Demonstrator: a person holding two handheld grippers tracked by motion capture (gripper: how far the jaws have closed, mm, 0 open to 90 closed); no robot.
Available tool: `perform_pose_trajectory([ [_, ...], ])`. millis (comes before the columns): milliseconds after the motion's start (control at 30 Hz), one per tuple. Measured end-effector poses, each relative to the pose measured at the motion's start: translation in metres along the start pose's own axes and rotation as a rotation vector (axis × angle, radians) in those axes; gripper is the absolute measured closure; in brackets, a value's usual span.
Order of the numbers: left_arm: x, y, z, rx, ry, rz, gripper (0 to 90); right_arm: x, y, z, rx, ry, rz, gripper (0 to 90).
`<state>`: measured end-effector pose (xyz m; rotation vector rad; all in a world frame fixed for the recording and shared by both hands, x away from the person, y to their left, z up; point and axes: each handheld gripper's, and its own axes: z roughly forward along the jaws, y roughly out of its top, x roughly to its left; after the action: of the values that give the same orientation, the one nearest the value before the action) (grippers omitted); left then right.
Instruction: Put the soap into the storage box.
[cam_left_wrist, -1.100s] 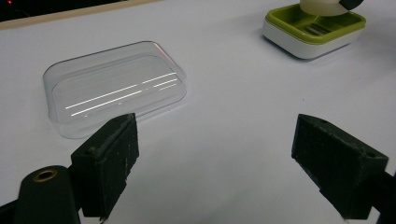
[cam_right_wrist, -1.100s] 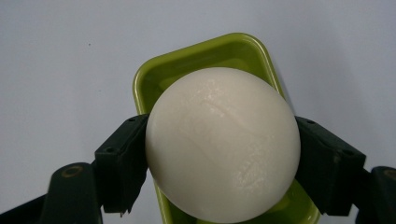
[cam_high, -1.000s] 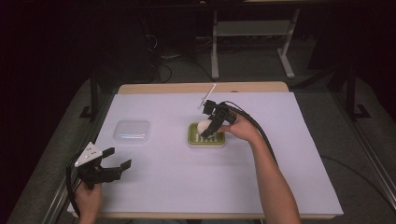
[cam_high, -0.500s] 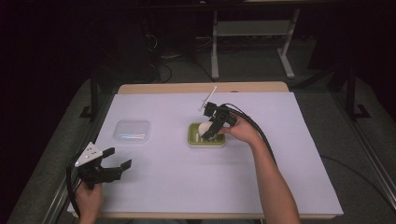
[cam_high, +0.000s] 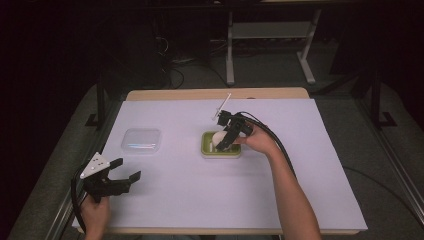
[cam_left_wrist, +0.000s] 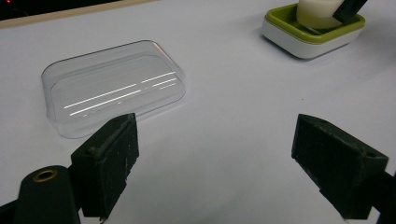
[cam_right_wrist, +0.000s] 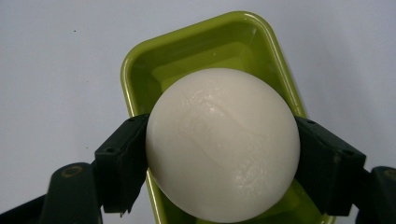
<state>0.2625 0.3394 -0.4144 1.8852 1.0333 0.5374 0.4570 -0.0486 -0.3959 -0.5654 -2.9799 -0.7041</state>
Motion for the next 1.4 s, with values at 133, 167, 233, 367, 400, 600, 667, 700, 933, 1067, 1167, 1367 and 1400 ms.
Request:
perform_pose_trajectory([
  [133,0.000,0.000,0.000,-0.002,0.000,-0.003,14.5,0.000,0.000,0.000,-0.001,-0.002,0.003,23.7],
  [167,0.000,0.000,0.000,-0.001,0.001,-0.001,14.5,0.000,0.000,0.001,0.001,-0.003,0.002,23.7],
  [233,0.000,0.000,0.000,0.001,0.000,0.000,14.5,0.000,0.000,0.001,0.007,-0.005,0.004,23.6],
  [367,0.000,0.000,0.000,0.001,0.000,0.000,14.5,0.000,0.000,0.002,0.013,-0.007,0.002,23.6],
  [400,0.000,0.000,0.000,0.000,0.000,-0.002,14.5,0.000,0.000,0.002,0.012,-0.008,0.002,23.6],
  [600,0.000,0.000,0.000,0.001,0.001,-0.001,14.5,0.001,0.001,0.003,0.010,-0.009,0.003,23.5],
  [667,0.000,0.000,0.001,-0.001,-0.001,-0.002,14.5,0.001,0.001,0.003,0.009,-0.008,0.004,23.5],
  [700,-0.001,0.000,0.001,-0.002,0.000,-0.001,14.5,0.001,0.001,0.003,0.009,-0.007,0.004,23.5],
  [933,-0.001,0.000,0.001,-0.002,-0.001,-0.003,14.5,0.001,0.000,0.000,0.000,-0.009,-0.001,24.3],
  [1067,-0.001,0.000,0.001,-0.002,-0.001,-0.004,14.5,0.001,-0.001,-0.012,-0.074,-0.035,-0.017,51.3],
  [1167,-0.001,0.000,0.001,-0.003,-0.001,-0.002,14.5,0.001,-0.001,-0.019,-0.082,-0.027,-0.008,42.5],
  [1367,-0.001,0.000,0.001,0.000,-0.002,0.000,14.5,-0.003,-0.008,-0.020,-0.070,-0.005,0.029,37.3],
  [1400,-0.001,0.000,0.001,0.000,-0.002,-0.003,14.5,-0.003,-0.009,-0.021,-0.069,-0.004,0.032,37.1],
])
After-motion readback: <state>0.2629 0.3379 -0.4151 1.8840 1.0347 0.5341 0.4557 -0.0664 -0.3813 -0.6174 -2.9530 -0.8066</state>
